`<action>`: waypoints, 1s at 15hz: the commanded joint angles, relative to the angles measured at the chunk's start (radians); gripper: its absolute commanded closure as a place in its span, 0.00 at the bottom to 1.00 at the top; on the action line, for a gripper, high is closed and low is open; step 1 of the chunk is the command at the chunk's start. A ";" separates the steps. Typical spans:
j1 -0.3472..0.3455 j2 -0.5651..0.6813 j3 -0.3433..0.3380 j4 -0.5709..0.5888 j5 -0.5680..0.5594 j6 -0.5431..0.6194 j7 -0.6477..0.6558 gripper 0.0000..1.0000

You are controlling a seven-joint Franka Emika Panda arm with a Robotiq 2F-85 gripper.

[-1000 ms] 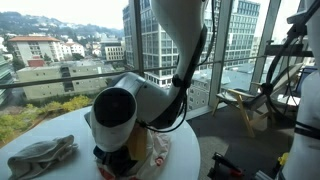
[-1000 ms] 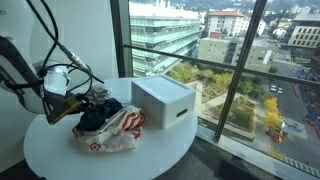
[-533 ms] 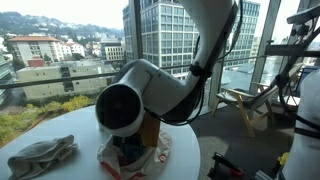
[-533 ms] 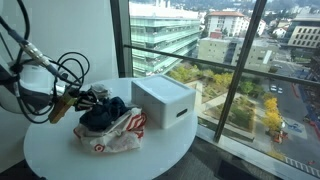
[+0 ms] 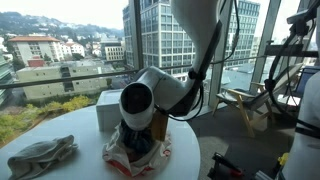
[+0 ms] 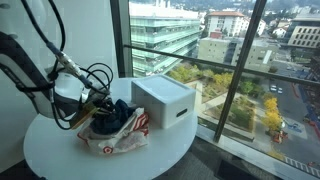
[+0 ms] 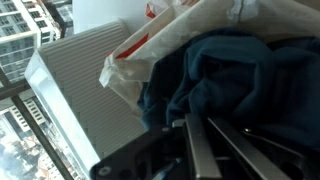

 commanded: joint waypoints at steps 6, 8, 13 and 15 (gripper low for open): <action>-0.079 0.135 -0.016 0.130 -0.156 0.170 0.102 0.68; -0.058 0.076 -0.008 0.098 -0.151 0.116 0.102 0.55; 0.005 -0.077 0.037 0.009 -0.173 -0.066 0.132 0.17; 0.025 -0.130 0.058 -0.020 -0.183 -0.095 0.160 0.02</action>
